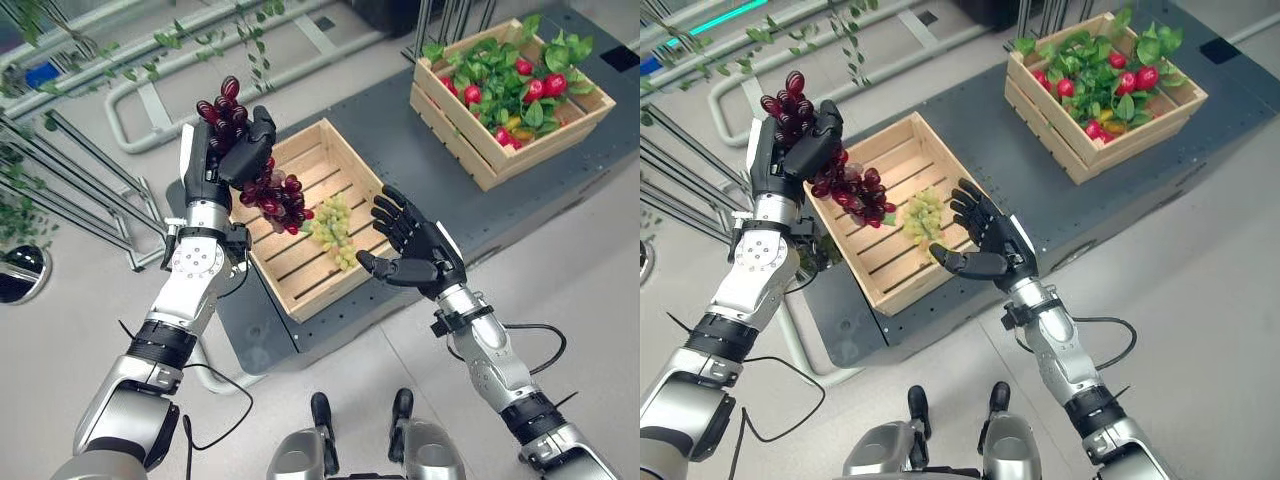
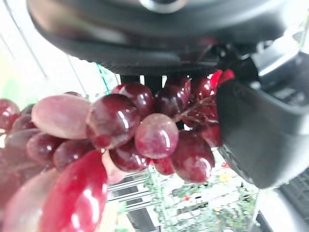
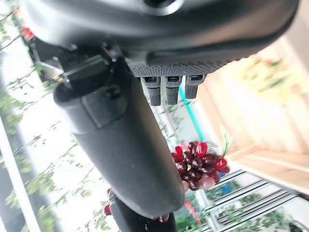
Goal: Pick up the fruits from the basket on one side to the basket on the other side
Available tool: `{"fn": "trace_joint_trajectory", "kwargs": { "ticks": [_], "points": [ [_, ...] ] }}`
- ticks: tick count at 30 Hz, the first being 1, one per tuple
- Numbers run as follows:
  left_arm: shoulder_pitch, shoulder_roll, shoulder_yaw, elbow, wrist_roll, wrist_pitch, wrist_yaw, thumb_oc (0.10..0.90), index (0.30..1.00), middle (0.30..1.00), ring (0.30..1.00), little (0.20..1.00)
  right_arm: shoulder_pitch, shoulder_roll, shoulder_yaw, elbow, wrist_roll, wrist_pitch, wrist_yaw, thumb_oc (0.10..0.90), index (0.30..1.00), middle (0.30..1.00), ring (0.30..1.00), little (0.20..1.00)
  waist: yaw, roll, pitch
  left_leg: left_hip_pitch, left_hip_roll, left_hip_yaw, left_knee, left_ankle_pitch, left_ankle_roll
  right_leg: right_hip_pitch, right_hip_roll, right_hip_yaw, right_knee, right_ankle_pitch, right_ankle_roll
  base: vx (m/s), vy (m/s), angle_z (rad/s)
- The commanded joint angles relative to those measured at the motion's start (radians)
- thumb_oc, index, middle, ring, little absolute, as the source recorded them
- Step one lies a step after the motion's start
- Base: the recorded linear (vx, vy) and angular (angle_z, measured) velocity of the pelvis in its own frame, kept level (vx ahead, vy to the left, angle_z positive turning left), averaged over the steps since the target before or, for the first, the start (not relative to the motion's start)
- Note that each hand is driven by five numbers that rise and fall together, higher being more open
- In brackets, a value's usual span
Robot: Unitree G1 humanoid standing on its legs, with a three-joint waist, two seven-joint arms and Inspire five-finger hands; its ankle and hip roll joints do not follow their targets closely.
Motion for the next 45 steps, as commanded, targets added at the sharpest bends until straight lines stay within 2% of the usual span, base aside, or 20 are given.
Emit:
{"fn": "trace_joint_trajectory", "kwargs": {
  "ticks": [1, 6, 13, 19, 27, 38, 41, 45],
  "points": [
    [-0.090, 0.041, -0.002, -0.004, -0.024, -0.088, -0.052, 0.400, 0.300, 0.300, 0.300, 0.300, -0.029, 0.051, 0.064, -0.060, 0.029, -0.019, 0.046, 0.800, 0.900, 0.900, 0.900, 0.900, 0.028, -0.019, -0.248, 0.001, -0.008, -0.023, -0.006, -0.056, -0.038, 0.053, -0.068, 0.008, -0.045, -0.028, 0.014, 0.02, -0.077, 0.09],
    [-0.142, 0.053, -0.061, -0.060, -0.017, -0.060, -0.148, 0.400, 0.300, 0.300, 0.300, 0.300, -0.086, 0.074, 0.077, -0.050, 0.114, 0.061, 0.044, 0.800, 0.900, 0.900, 0.900, 0.900, 0.044, -0.017, -0.270, 0.002, -0.006, -0.048, -0.027, -0.050, -0.045, 0.072, -0.060, -0.013, -0.056, -0.033, 0.012, -0.01, -0.079, 0.09],
    [-0.224, 0.085, -0.125, -0.144, -0.177, -0.005, -0.374, 0.400, 0.300, 0.300, 0.300, 0.300, -0.159, 0.104, 0.104, -0.027, 0.153, 0.107, 0.003, 0.800, 0.900, 0.900, 0.900, 0.900, 0.059, -0.011, -0.291, 0.017, 0.000, -0.049, -0.027, -0.055, -0.047, 0.090, -0.063, -0.028, -0.056, -0.039, 0.011, 0.00, -0.058, 0.07],
    [-0.276, 0.103, -0.148, -0.113, -0.249, -0.007, -0.435, 0.400, 0.300, 0.300, 0.300, 0.300, -0.224, 0.126, 0.147, -0.028, 0.156, 0.128, -0.029, 0.800, 0.900, 0.900, 0.900, 0.900, 0.073, -0.005, -0.304, 0.028, -0.001, -0.051, -0.027, -0.062, -0.047, 0.103, -0.067, -0.035, -0.056, -0.043, 0.015, 0.01, -0.031, 0.06],
    [-0.325, 0.070, -0.182, -0.092, -0.285, 0.013, -0.464, 0.400, 0.300, 0.300, 0.300, 0.300, -0.294, 0.158, 0.204, 0.000, 0.171, 0.170, -0.037, 0.800, 0.900, 0.900, 0.900, 0.900, 0.089, -0.010, -0.319, 0.033, 0.000, -0.058, -0.027, -0.067, -0.047, 0.111, -0.069, -0.046, -0.056, -0.046, 0.017, 0.01, -0.008, 0.01],
    [-0.301, 0.019, -0.204, -0.145, -0.281, 0.073, -0.519, 0.400, 0.300, 0.300, 0.300, 0.300, -0.323, 0.188, 0.209, -0.002, 0.227, 0.159, -0.057, 0.800, 0.900, 0.900, 0.900, 0.900, 0.097, -0.021, -0.325, 0.034, 0.003, -0.067, -0.027, -0.069, -0.047, 0.112, -0.067, -0.046, -0.056, -0.046, 0.017, 0.00, -0.006, 0.01],
    [-0.286, -0.001, -0.213, -0.144, -0.258, 0.080, -0.546, 0.400, 0.300, 0.300, 0.300, 0.300, -0.330, 0.199, 0.206, -0.003, 0.249, 0.134, -0.065, 0.800, 0.900, 0.900, 0.900, 0.900, 0.100, -0.023, -0.326, 0.036, 0.001, -0.071, -0.027, -0.070, -0.044, 0.114, -0.067, -0.046, -0.056, -0.046, 0.017, 0.00, 0.000, 0.00],
    [-0.271, -0.020, -0.225, -0.145, -0.210, 0.102, -0.561, 0.400, 0.300, 0.300, 0.300, 0.300, -0.342, 0.224, 0.192, -0.007, 0.250, 0.052, -0.085, 0.800, 0.900, 0.900, 0.900, 0.900, 0.107, -0.025, -0.328, 0.036, -0.001, -0.077, -0.027, -0.073, -0.041, 0.114, -0.069, -0.048, -0.056, -0.045, 0.019, 0.00, 0.000, 0.00]
  ]
}}
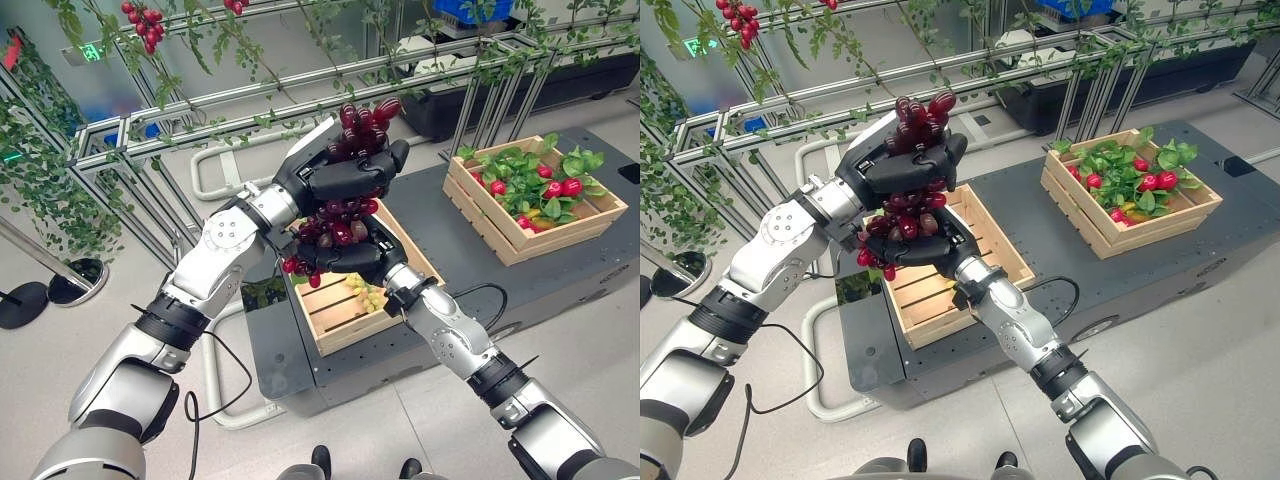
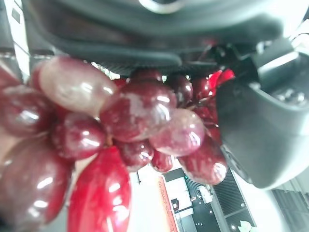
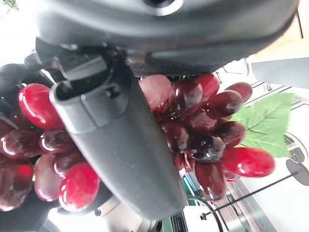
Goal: Pick up the fruits from the basket on one side to the basket on the other side
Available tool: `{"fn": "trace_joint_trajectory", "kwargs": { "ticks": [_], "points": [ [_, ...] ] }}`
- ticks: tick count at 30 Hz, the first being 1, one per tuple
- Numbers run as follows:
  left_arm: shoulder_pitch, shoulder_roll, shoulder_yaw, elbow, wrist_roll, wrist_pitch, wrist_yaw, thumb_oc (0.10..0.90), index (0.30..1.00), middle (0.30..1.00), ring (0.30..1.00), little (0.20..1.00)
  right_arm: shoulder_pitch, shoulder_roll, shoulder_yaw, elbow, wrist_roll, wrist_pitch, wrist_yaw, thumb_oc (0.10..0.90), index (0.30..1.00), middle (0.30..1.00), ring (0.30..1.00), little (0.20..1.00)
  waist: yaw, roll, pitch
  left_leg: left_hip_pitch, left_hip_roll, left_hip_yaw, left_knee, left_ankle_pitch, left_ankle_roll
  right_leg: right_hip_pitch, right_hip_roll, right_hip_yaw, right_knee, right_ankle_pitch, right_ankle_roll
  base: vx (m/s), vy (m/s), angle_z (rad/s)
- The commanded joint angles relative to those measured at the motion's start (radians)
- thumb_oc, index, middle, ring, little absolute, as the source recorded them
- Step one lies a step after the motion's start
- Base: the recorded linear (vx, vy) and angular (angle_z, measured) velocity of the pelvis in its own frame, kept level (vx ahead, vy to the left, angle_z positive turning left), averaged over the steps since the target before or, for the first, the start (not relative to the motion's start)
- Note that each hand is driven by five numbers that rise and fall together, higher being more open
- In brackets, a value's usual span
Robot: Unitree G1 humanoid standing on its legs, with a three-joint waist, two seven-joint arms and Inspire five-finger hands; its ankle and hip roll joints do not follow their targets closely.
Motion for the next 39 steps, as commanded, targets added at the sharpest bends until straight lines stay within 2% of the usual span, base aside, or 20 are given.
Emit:
{"fn": "trace_joint_trajectory", "kwargs": {
  "ticks": [1, 2, 3, 4, 10, 14, 15, 16, 17, 19, 20, 21, 25, 29, 36, 38, 39],
  "points": [
    [-0.110, -0.059, -0.024, 0.038, -0.014, -0.050, -0.008, 0.400, 0.300, 0.300, 0.300, 0.300, -0.112, 0.141, -0.005, -0.019, 0.050, -0.201, 0.000, 0.800, 0.900, 0.900, 0.900, 0.900, 0.024, -0.017, -0.155, 0.004, 0.012, -0.009, 0.001, -0.097, -0.042, 0.036, -0.069, -0.009, 0.001, -0.067, 0.012, 0.00, 0.000, 0.00],
    [-0.107, -0.060, -0.024, 0.046, -0.015, -0.046, -0.010, 0.400, 0.300, 0.300, 0.300, 0.300, -0.113, 0.148, -0.005, -0.024, 0.047, -0.214, 0.000, 0.477, 0.415, 0.415, 0.415, 0.415, 0.025, -0.017, -0.156, 0.005, 0.011, -0.010, 0.001, -0.098, -0.042, 0.037, -0.070, -0.008, 0.001, -0.067, 0.012, 0.00, 0.000, 0.00],
    [-0.106, -0.060, -0.023, 0.048, -0.014, -0.046, -0.011, 0.400, 0.300, 0.300, 0.300, 0.300, -0.113, 0.150, -0.005, -0.026, 0.046, -0.218, 0.000, 0.477, 0.415, 0.415, 0.415, 0.415, 0.025, -0.017, -0.156, 0.005, 0.011, -0.010, 0.001, -0.098, -0.042, 0.037, -0.070, -0.008, 0.001, -0.067, 0.013, 0.00, 0.000, 0.00],
    [-0.102, -0.059, -0.022, 0.061, -0.014, -0.048, -0.014, 0.400, 0.300, 0.300, 0.300, 0.300, -0.113, 0.153, -0.005, -0.030, 0.057, -0.238, 0.015, 0.400, 0.300, 0.300, 0.300, 0.300, 0.027, -0.017, -0.157, 0.005, 0.011, -0.010, 0.001, -0.099, -0.041, 0.037, -0.071, -0.010, 0.001, -0.067, 0.013, 0.00, 0.000, 0.00],
    [-0.074, -0.050, 0.003, 0.092, -0.019, -0.061, -0.017, 0.400, 0.300, 0.300, 0.300, 0.300, -0.082, 0.158, -0.020, -0.043, 0.091, -0.257, 0.038, 0.400, 0.300, 0.300, 0.300, 0.300, 0.031, -0.017, -0.161, 0.005, 0.010, -0.015, 0.001, -0.100, -0.039, 0.037, -0.072, -0.011, 0.001, -0.066, 0.013, 0.00, 0.003, 0.01],
    [-0.059, -0.042, 0.027, 0.115, -0.031, -0.062, 0.025, 0.400, 0.300, 0.300, 0.300, 0.300, -0.067, 0.162, -0.019, -0.041, 0.081, -0.261, 0.051, 0.400, 0.300, 0.300, 0.300, 0.300, 0.031, -0.018, -0.159, 0.003, 0.012, -0.013, 0.001, -0.098, -0.039, 0.034, -0.073, -0.012, 0.001, -0.064, 0.013, 0.00, 0.000, 0.00],
    [-0.057, -0.041, 0.034, 0.124, -0.032, -0.064, 0.031, 0.425, 0.338, 0.338, 0.338, 0.338, -0.066, 0.161, -0.019, -0.042, 0.077, -0.261, 0.049, 0.400, 0.300, 0.300, 0.300, 0.300, 0.032, -0.018, -0.159, 0.003, 0.012, -0.013, 0.001, -0.098, -0.040, 0.033, -0.073, -0.013, 0.001, -0.065, 0.013, 0.00, 0.000, 0.00],
    [-0.050, -0.042, 0.044, 0.140, -0.034, -0.066, 0.045, 0.800, 0.900, 0.900, 0.900, 0.900, -0.065, 0.159, -0.021, -0.042, 0.074, -0.262, 0.046, 0.400, 0.300, 0.300, 0.300, 0.300, 0.032, -0.019, -0.159, 0.002, 0.012, -0.013, 0.001, -0.098, -0.040, 0.033, -0.073, -0.013, 0.001, -0.065, 0.013, 0.00, 0.000, 0.00],
    [-0.050, -0.042, 0.044, 0.140, -0.034, -0.066, 0.045, 0.800, 0.900, 0.900, 0.900, 0.900, -0.065, 0.159, -0.021, -0.042, 0.074, -0.262, 0.046, 0.400, 0.300, 0.300, 0.300, 0.300, 0.032, -0.019, -0.159, 0.002, 0.012, -0.013, 0.001, -0.098, -0.040, 0.033, -0.073, -0.013, 0.001, -0.065, 0.013, 0.00, 0.000, 0.00],
    [-0.028, -0.047, 0.089, 0.174, -0.060, -0.112, 0.114, 0.800, 0.900, 0.900, 0.900, 0.900, -0.054, 0.157, -0.032, -0.045, 0.078, -0.258, 0.038, 0.400, 0.300, 0.300, 0.300, 0.300, 0.032, -0.021, -0.160, 0.003, 0.013, -0.014, 0.001, -0.099, -0.041, 0.033, -0.072, -0.013, 0.001, -0.066, 0.012, 0.00, 0.000, 0.00],
    [-0.028, -0.047, 0.089, 0.174, -0.060, -0.112, 0.114, 0.800, 0.900, 0.900, 0.900, 0.900, -0.054, 0.157, -0.032, -0.045, 0.078, -0.258, 0.039, 0.400, 0.300, 0.300, 0.300, 0.300, 0.031, -0.021, -0.160, 0.002, 0.013, -0.014, 0.001, -0.099, -0.041, 0.033, -0.072, -0.014, 0.001, -0.066, 0.012, 0.00, 0.000, 0.00],
    [-0.015, -0.052, 0.111, 0.185, -0.078, -0.151, 0.163, 0.800, 0.900, 0.900, 0.900, 0.900, -0.047, 0.162, -0.037, -0.039, 0.080, -0.260, 0.041, 0.400, 0.300, 0.300, 0.300, 0.300, 0.031, -0.021, -0.160, 0.003, 0.014, -0.014, 0.001, -0.098, -0.041, 0.032, -0.072, -0.012, 0.001, -0.066, 0.011, 0.00, 0.000, 0.00],
    [0.011, -0.075, 0.154, 0.206, -0.072, -0.201, 0.248, 0.800, 0.900, 0.900, 0.900, 0.900, -0.031, 0.173, -0.040, -0.034, 0.070, -0.260, 0.038, 0.400, 0.300, 0.300, 0.300, 0.300, 0.029, -0.023, -0.159, 0.000, 0.016, -0.015, 0.001, -0.096, -0.043, 0.029, -0.071, -0.011, 0.001, -0.066, 0.008, 0.00, 0.000, 0.00],
    [0.038, -0.101, 0.178, 0.210, -0.034, -0.213, 0.313, 0.800, 0.900, 0.900, 0.900, 0.900, -0.014, 0.179, -0.048, -0.038, 0.057, -0.250, 0.031, 0.400, 0.300, 0.300, 0.300, 0.300, 0.024, -0.026, -0.158, 0.001, 0.016, -0.013, 0.001, -0.098, -0.042, 0.029, -0.069, -0.007, 0.001, -0.070, 0.006, 0.00, 0.000, 0.00],
    [0.086, -0.096, 0.216, 0.292, 0.059, -0.217, 0.401, 0.800, 0.900, 0.900, 0.900, 0.900, 0.030, 0.173, -0.071, -0.021, 0.079, -0.245, 0.049, 0.400, 0.300, 0.300, 0.300, 0.300, 0.011, -0.026, -0.156, 0.008, 0.018, -0.003, 0.001, -0.100, -0.041, 0.027, -0.066, 0.005, 0.001, -0.069, 0.004, 0.00, 0.000, 0.00],
    [0.110, -0.091, 0.235, 0.334, 0.092, -0.228, 0.436, 0.800, 0.900, 0.900, 0.900, 0.900, 0.051, 0.167, -0.078, -0.014, 0.081, -0.248, 0.057, 0.400, 0.300, 0.300, 0.300, 0.300, 0.007, -0.026, -0.157, 0.010, 0.020, 0.001, 0.001, -0.099, -0.042, 0.026, -0.065, 0.009, 0.001, -0.070, 0.004, 0.00, 0.000, 0.00],
    [0.122, -0.083, 0.245, 0.383, 0.161, -0.258, 0.476, 0.800, 0.900, 0.900, 0.900, 0.900, 0.066, 0.164, -0.083, -0.003, 0.077, -0.253, 0.062, 0.400, 0.300, 0.300, 0.300, 0.300, 0.003, -0.026, -0.157, 0.010, 0.021, 0.005, 0.001, -0.098, -0.042, 0.025, -0.064, 0.013, 0.001, -0.070, 0.004, 0.00, 0.000, 0.00]
  ]
}}
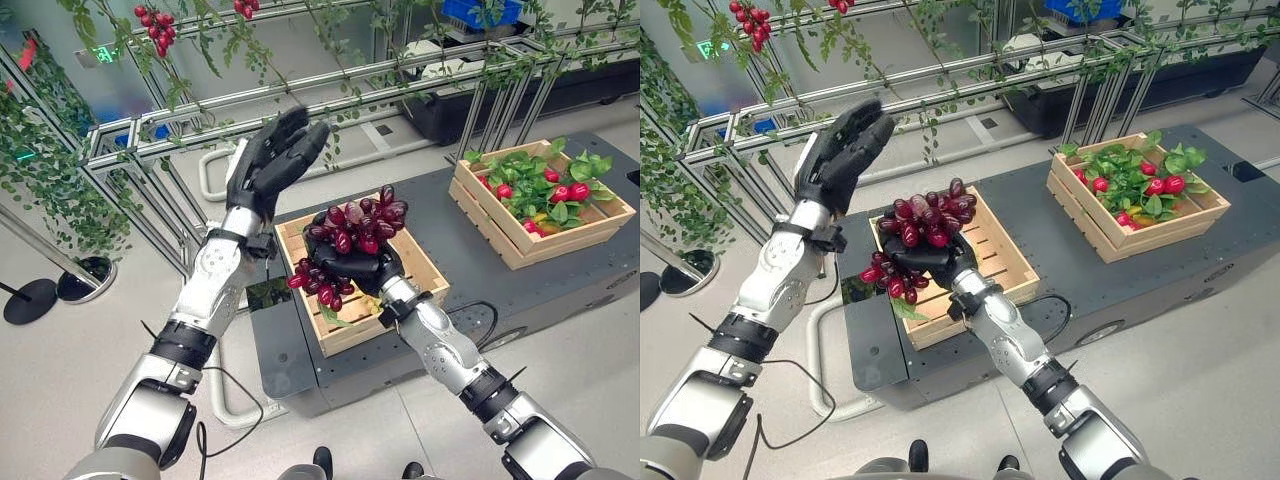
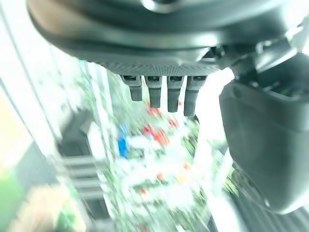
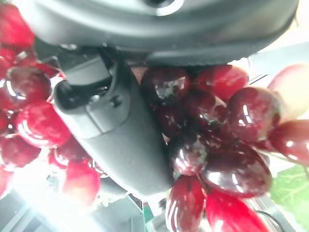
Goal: Pick up the fruits from the basket on one side to the basket on the other side
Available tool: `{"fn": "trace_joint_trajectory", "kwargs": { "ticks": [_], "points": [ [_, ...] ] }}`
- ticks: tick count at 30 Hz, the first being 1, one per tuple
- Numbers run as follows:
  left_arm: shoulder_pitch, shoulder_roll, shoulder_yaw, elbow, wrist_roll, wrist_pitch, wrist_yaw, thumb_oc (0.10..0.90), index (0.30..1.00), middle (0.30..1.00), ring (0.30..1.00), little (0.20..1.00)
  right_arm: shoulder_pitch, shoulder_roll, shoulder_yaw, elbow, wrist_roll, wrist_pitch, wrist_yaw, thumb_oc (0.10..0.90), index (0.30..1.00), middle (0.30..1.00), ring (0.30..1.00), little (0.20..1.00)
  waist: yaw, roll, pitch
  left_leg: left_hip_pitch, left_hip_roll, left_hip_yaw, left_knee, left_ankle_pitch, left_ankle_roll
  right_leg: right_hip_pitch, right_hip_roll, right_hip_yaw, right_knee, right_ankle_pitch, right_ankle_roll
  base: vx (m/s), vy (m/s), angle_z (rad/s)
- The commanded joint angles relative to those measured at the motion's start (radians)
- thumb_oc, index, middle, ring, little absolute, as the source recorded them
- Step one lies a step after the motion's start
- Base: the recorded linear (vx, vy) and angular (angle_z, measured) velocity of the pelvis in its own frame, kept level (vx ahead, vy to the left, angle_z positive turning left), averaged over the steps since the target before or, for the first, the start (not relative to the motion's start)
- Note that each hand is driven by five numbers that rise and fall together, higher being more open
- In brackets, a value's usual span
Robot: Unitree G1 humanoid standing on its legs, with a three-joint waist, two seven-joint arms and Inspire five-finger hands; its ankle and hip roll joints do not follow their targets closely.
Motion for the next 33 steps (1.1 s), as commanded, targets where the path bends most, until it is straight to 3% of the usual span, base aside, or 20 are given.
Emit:
{"fn": "trace_joint_trajectory", "kwargs": {
  "ticks": [1, 7, 9, 10, 14, 20, 25, 28, 33],
  "points": [
    [-0.053, 0.048, 0.064, 0.172, 0.179, -0.201, 0.116, 0.800, 0.900, 0.900, 0.900, 0.900, -0.016, 0.104, -0.109, -0.017, 0.071, -0.172, 0.074, 0.400, 0.300, 0.300, 0.300, 0.300, -0.013, -0.028, -0.149, 0.012, 0.022, 0.014, 0.001, -0.101, -0.042, 0.023, -0.064, 0.014, 0.002, -0.070, 0.003, 0.00, 0.000, 0.00],
    [-0.003, 0.098, 0.119, 0.221, 0.221, -0.300, 0.219, 0.800, 0.900, 0.900, 0.900, 0.900, 0.073, 0.058, -0.146, -0.003, 0.097, -0.169, 0.117, 0.400, 0.300, 0.300, 0.300, 0.300, -0.034, -0.029, -0.149, 0.018, 0.027, 0.031, 0.001, -0.102, -0.043, 0.019, -0.061, 0.031, 0.002, -0.069, 0.005, 0.02, 0.013, -0.04],
    [0.027, 0.097, 0.132, 0.209, 0.236, -0.328, 0.217, 0.800, 0.900, 0.900, 0.900, 0.900, 0.111, 0.045, -0.160, -0.004, 0.094, -0.176, 0.135, 0.400, 0.300, 0.300, 0.300, 0.300, -0.042, -0.029, -0.147, 0.019, 0.029, 0.040, 0.001, -0.103, -0.044, 0.016, -0.059, 0.039, 0.002, -0.069, 0.005, 0.01, 0.010, -0.08],
    [0.066, 0.084, 0.135, 0.168, 0.229, -0.339, 0.164, 0.800, 0.900, 0.900, 0.900, 0.900, 0.158, 0.036, -0.179, -0.017, 0.081, -0.183, 0.145, 0.400, 0.300, 0.300, 0.300, 0.300, -0.050, -0.030, -0.141, 0.022, 0.031, 0.047, 0.001, -0.105, -0.043, 0.014, -0.058, 0.045, 0.002, -0.068, 0.006, 0.00, 0.003, -0.12],
    [0.187, 0.034, 0.142, 0.017, 0.193, -0.315, 0.056, 0.800, 0.900, 0.900, 0.900, 0.900, 0.259, 0.025, -0.233, -0.051, 0.077, -0.203, 0.183, 0.400, 0.300, 0.300, 0.300, 0.300, -0.059, -0.035, -0.130, 0.026, 0.031, 0.052, 0.001, -0.110, -0.038, 0.012, -0.055, 0.056, 0.002, -0.067, 0.006, 0.00, -0.011, -0.08],
    [0.500, -0.133, 0.161, -0.209, 0.170, -0.323, -0.095, 0.800, 0.900, 0.900, 0.900, 0.900, 0.457, 0.062, -0.359, -0.147, 0.060, -0.270, 0.211, 0.400, 0.300, 0.300, 0.300, 0.300, -0.075, -0.046, -0.107, 0.042, 0.035, 0.068, 0.001, -0.125, -0.023, 0.004, -0.046, 0.093, 0.002, -0.064, 0.008, 0.01, -0.028, -0.24],
    [0.623, -0.175, 0.122, -0.216, 0.147, -0.256, -0.113, 0.800, 0.900, 0.900, 0.900, 0.900, 0.531, 0.071, -0.427, -0.176, 0.097, -0.334, 0.194, 0.400, 0.300, 0.300, 0.300, 0.300, -0.091, -0.063, -0.078, 0.050, 0.039, 0.097, 0.001, -0.130, -0.017, 0.001, -0.038, 0.112, 0.002, -0.055, 0.009, -0.03, -0.073, -0.27],
    [0.668, -0.177, 0.088, -0.178, 0.127, -0.234, -0.144, 0.800, 0.900, 0.900, 0.900, 0.900, 0.543, 0.083, -0.457, -0.148, 0.221, -0.331, 0.222, 0.400, 0.300, 0.300, 0.300, 0.300, -0.099, -0.075, -0.065, 0.059, 0.046, 0.119, 0.001, -0.134, -0.015, 0.005, -0.030, 0.115, 0.002, -0.054, 0.005, -0.06, -0.138, -0.20],
    [0.715, -0.169, 0.119, -0.157, 0.015, -0.283, -0.172, 0.800, 0.900, 0.900, 0.900, 0.900, 0.562, 0.082, -0.461, -0.130, 0.233, -0.356, 0.230, 0.400, 0.300, 0.300, 0.300, 0.300, -0.109, -0.087, -0.065, 0.065, 0.070, 0.145, 0.001, -0.115, -0.031, 0.011, -0.003, 0.127, 0.002, -0.061, -0.012, -0.04, -0.152, -0.17]
  ]
}}
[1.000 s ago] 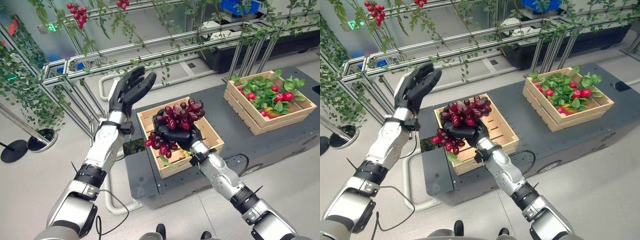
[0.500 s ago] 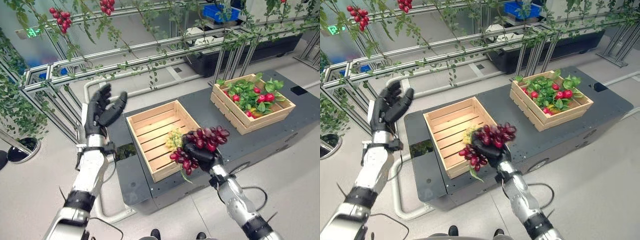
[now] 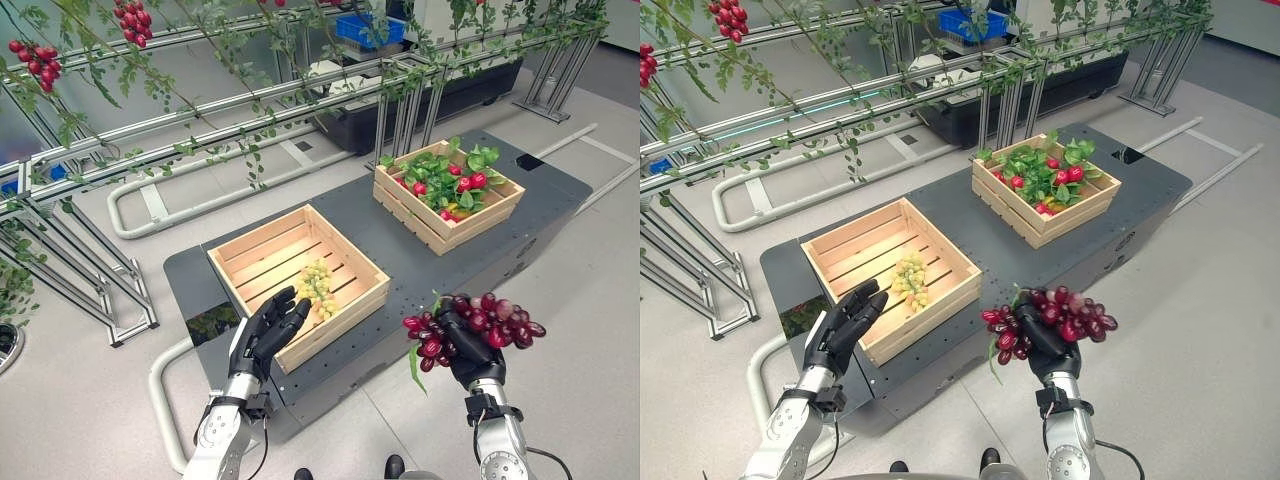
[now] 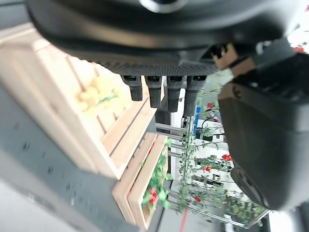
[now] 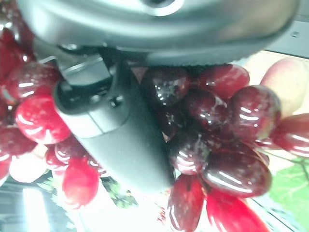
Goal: Pick up the fruits from the basket on one side to the basket on the other side
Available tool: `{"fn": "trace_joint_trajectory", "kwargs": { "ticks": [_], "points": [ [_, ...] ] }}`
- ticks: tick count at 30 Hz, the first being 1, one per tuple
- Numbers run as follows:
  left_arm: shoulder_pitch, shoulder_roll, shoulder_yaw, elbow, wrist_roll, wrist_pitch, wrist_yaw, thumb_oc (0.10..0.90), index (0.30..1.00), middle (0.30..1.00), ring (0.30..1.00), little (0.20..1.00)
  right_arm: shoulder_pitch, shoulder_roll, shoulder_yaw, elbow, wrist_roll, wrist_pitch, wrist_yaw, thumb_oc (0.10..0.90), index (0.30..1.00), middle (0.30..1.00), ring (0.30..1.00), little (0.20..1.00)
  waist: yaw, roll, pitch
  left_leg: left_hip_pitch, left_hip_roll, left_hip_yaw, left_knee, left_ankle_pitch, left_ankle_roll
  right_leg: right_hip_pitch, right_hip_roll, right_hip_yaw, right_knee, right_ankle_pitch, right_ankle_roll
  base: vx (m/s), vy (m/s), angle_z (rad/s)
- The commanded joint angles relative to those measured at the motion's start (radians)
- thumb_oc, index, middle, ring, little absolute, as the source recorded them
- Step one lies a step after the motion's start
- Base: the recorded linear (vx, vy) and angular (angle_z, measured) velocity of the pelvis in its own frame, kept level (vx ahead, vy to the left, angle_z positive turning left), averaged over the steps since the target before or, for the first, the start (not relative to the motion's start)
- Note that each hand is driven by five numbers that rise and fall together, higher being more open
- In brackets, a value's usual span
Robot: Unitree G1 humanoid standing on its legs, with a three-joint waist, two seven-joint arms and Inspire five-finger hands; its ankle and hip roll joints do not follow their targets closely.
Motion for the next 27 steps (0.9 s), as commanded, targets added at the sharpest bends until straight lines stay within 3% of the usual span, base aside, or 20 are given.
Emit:
{"fn": "trace_joint_trajectory", "kwargs": {
  "ticks": [1, 3, 5, 6, 7, 9, 11, 13, 16, 22, 25, 27],
  "points": [
    [-0.086, 0.051, 0.061, 0.004, -0.086, -0.146, -0.005, 0.800, 0.900, 0.900, 0.900, 0.900, -0.099, 0.023, -0.038, -0.093, 0.021, -0.129, 0.095, 0.400, 0.300, 0.300, 0.300, 0.300, -0.012, -0.027, -0.025, 0.042, 0.047, -0.016, 0.002, -0.097, -0.029, 0.084, -0.019, -0.009, 0.007, -0.088, -0.001, -0.07, -0.096, -0.21],
    [-0.115, 0.031, 0.079, 0.024, -0.145, -0.185, 0.021, 0.800, 0.900, 0.900, 0.900, 0.900, -0.131, 0.015, -0.041, -0.062, 0.026, -0.101, 0.067, 0.400, 0.300, 0.300, 0.300, 0.300, -0.011, -0.031, -0.029, 0.047, 0.048, -0.020, 0.002, -0.089, -0.037, 0.072, -0.002, 0.019, 0.007, -0.086, -0.008, -0.08, -0.022, -0.13],
    [-0.132, 0.018, 0.085, 0.014, -0.145, -0.215, 0.054, 0.800, 0.900, 0.900, 0.900, 0.900, -0.156, 0.013, -0.047, -0.044, 0.015, -0.073, 0.069, 0.400, 0.300, 0.300, 0.300, 0.300, -0.003, -0.042, -0.033, 0.021, 0.029, -0.063, 0.096, -0.102, -0.037, 0.055, 0.003, 0.065, 0.007, -0.082, -0.018, -0.11, 0.042, -0.41],
    [-0.138, 0.008, 0.088, -0.005, -0.142, -0.252, 0.095, 0.800, 0.900, 0.900, 0.900, 0.900, -0.178, 0.009, -0.040, -0.027, 0.030, -0.043, 0.094, 0.400, 0.300, 0.300, 0.300, 0.300, 0.017, -0.050, -0.027, -0.049, -0.027, -0.184, 0.242, -0.127, -0.023, 0.042, 0.006, 0.127, 0.007, -0.073, -0.025, -0.21, 0.146, -0.75],
    [-0.135, -0.008, 0.097, -0.042, -0.123, -0.291, 0.160, 0.800, 0.900, 0.900, 0.900, 0.900, -0.216, 0.002, -0.019, -0.013, 0.053, 0.009, 0.123, 0.400, 0.300, 0.300, 0.300, 0.300, 0.051, -0.044, -0.020, -0.098, -0.130, -0.361, 0.256, -0.172, 0.021, 0.030, 0.020, 0.216, 0.007, -0.048, -0.020, -0.24, 0.178, -1.13],
    [-0.135, -0.011, 0.113, -0.080, -0.099, -0.302, 0.187, 0.800, 0.900, 0.900, 0.900, 0.900, -0.268, 0.002, 0.014, 0.015, 0.052, 0.020, 0.150, 0.400, 0.300, 0.300, 0.300, 0.300, 0.077, -0.026, -0.010, -0.090, -0.180, -0.461, 0.188, -0.188, 0.053, 0.020, 0.043, 0.289, 0.018, -0.041, -0.019, -0.21, 0.175, -1.81],
    [-0.164, -0.008, 0.101, -0.064, -0.075, -0.277, 0.154, 0.800, 0.900, 0.900, 0.900, 0.900, -0.293, 0.004, 0.030, 0.039, 0.043, -0.017, 0.114, 0.400, 0.300, 0.300, 0.300, 0.300, 0.070, -0.011, -0.008, -0.077, -0.179, -0.408, 0.176, -0.204, 0.071, 0.007, 0.049, 0.319, 0.025, -0.045, -0.016, -0.24, 0.196, -1.93],
    [-0.191, -0.009, 0.082, -0.052, -0.088, -0.269, 0.145, 0.800, 0.900, 0.900, 0.900, 0.900, -0.290, 0.016, 0.041, 0.024, 0.063, -0.020, 0.102, 0.400, 0.300, 0.300, 0.300, 0.300, 0.057, -0.006, -0.006, -0.074, -0.194, -0.420, 0.158, -0.197, 0.076, -0.016, 0.048, 0.328, 0.015, -0.021, -0.002, -0.24, 0.144, -1.36],
    [-0.212, -0.013, 0.078, -0.012, -0.088, -0.308, 0.124, 0.800, 0.900, 0.900, 0.900, 0.900, -0.287, 0.030, 0.051, 0.038, 0.049, -0.039, 0.091, 0.400, 0.300, 0.300, 0.300, 0.300, 0.037, 0.000, -0.005, -0.056, -0.208, -0.420, 0.124, -0.199, 0.089, -0.071, 0.048, 0.365, 0.007, 0.021, 0.024, -0.21, 0.143, -0.56],
    [-0.241, 0.005, 0.063, -0.010, -0.088, -0.300, 0.069, 0.800, 0.900, 0.900, 0.900, 0.900, -0.228, 0.063, 0.028, 0.050, 0.054, -0.042, 0.040, 0.400, 0.300, 0.300, 0.300, 0.300, -0.010, 0.003, 0.018, -0.050, -0.228, -0.367, 0.126, -0.217, 0.111, -0.156, 0.030, 0.364, 0.007, 0.094, 0.060, -0.19, 0.140, -0.36],
    [-0.234, 0.015, 0.056, -0.015, -0.087, -0.307, 0.082, 0.800, 0.900, 0.900, 0.900, 0.900, -0.196, 0.072, 0.014, 0.074, 0.036, 0.033, 0.057, 0.400, 0.300, 0.300, 0.300, 0.300, -0.017, 0.009, 0.036, -0.030, -0.227, -0.313, 0.096, -0.201, 0.106, -0.185, 0.016, 0.269, 0.007, 0.115, 0.080, -0.17, 0.135, -0.36],
    [-0.215, 0.028, 0.061, -0.025, -0.094, -0.308, 0.091, 0.800, 0.900, 0.900, 0.900, 0.900, -0.190, 0.080, 0.014, 0.091, 0.026, 0.079, 0.053, 0.400, 0.300, 0.300, 0.300, 0.300, -0.005, 0.018, 0.055, -0.003, -0.216, -0.254, 0.068, -0.186, 0.099, -0.184, -0.010, 0.133, 0.065, 0.137, 0.091, -0.13, 0.100, -0.86]
  ]
}}
